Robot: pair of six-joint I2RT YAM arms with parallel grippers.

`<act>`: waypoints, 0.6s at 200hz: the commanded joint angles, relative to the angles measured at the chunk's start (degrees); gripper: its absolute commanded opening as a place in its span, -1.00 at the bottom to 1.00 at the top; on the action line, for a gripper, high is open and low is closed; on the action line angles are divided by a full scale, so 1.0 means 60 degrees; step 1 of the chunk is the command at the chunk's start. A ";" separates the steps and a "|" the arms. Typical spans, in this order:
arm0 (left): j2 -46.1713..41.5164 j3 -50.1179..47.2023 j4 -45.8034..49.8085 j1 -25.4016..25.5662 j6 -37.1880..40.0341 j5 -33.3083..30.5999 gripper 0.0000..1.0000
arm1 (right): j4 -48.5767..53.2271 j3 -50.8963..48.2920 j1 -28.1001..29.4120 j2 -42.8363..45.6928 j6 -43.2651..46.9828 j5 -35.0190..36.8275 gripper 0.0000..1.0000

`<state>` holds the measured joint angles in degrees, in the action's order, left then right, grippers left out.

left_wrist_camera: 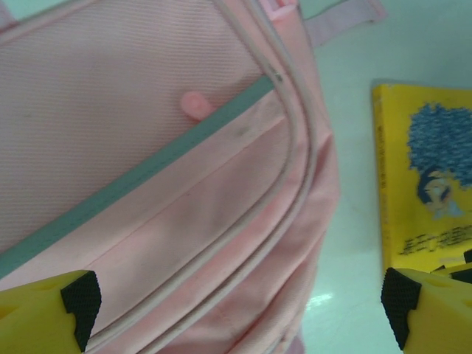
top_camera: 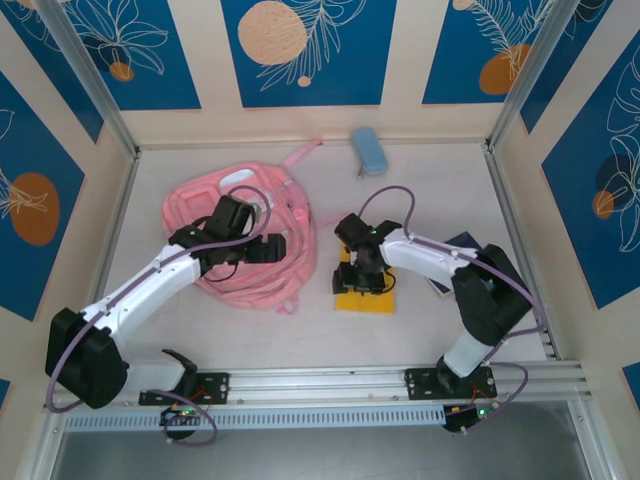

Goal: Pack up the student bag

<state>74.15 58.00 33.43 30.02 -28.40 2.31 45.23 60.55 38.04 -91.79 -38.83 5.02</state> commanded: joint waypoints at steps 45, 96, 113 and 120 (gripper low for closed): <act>0.1497 0.1247 -0.0544 0.1287 -0.0653 0.1101 0.74 | 0.0100 -0.0792 -0.2560 0.1171 -0.0056 0.0597 0.28; 0.3862 0.2623 -0.0620 0.2670 -0.1247 0.0886 0.39 | -0.0289 -0.1050 -0.3340 0.0508 0.0517 0.0209 0.24; 0.4530 0.3086 -0.0493 0.2943 -0.1365 0.0613 0.30 | -0.0424 -0.1125 -0.3460 0.0366 0.0606 0.0071 0.18; 0.4776 0.3260 -0.0500 0.3040 -0.1403 0.0530 0.27 | -0.0505 -0.1169 -0.3498 0.0318 0.0636 -0.0029 0.16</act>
<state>98.74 73.41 29.93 46.35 -35.03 7.20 43.48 54.59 18.02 -88.77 -36.88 7.46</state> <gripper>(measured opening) 0.656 0.595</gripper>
